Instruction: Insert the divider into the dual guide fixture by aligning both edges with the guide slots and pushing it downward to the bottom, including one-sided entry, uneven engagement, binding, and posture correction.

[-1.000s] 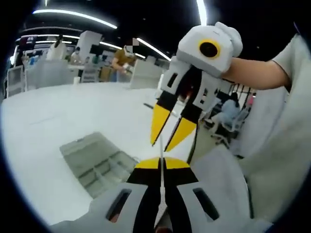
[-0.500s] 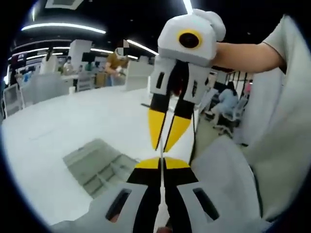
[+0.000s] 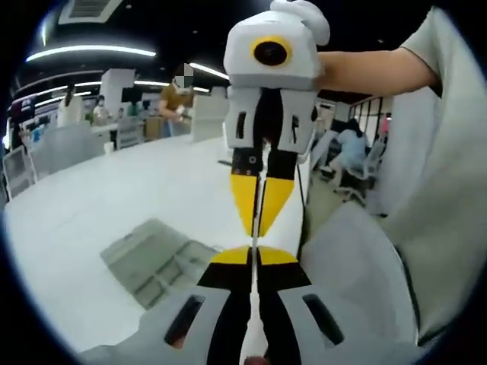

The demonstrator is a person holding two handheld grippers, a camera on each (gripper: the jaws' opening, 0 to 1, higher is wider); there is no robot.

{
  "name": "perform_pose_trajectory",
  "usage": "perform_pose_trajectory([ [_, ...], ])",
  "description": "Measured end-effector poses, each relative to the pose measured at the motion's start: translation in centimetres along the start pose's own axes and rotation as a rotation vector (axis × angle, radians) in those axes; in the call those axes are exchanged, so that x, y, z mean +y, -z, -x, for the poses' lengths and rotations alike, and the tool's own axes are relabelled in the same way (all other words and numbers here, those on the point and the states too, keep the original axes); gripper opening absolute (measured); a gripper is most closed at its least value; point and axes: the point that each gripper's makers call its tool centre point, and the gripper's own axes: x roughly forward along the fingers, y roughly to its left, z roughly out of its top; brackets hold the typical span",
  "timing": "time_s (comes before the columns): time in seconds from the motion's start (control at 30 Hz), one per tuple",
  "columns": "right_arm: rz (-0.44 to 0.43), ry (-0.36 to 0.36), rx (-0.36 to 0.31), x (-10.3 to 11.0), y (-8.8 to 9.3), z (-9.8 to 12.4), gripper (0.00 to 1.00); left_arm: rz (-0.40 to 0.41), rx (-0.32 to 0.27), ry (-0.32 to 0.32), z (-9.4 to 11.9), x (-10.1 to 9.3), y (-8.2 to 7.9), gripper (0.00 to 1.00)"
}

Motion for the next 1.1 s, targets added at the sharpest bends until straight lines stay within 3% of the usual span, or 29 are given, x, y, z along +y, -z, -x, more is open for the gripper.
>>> perform_pose_trajectory([
  [0.23, -0.05, -0.03, 0.024, 0.1, 0.0, -0.2, 0.0, 0.004, 0.014, 0.004, -0.1, 0.0, 0.4, 0.0],
  [0.63, -0.131, -0.048, 0.007, -0.4, -0.8, -0.3, 0.0, 0.037, 0.018, -0.011, 0.2, 0.6, 0.4, 0.01],
  [1.1, -0.151, -0.054, 0.016, -0.7, -0.9, -0.4, 0.0, 0.072, 0.033, -0.024, 0.0, 0.9, 0.8, 0.04],
])
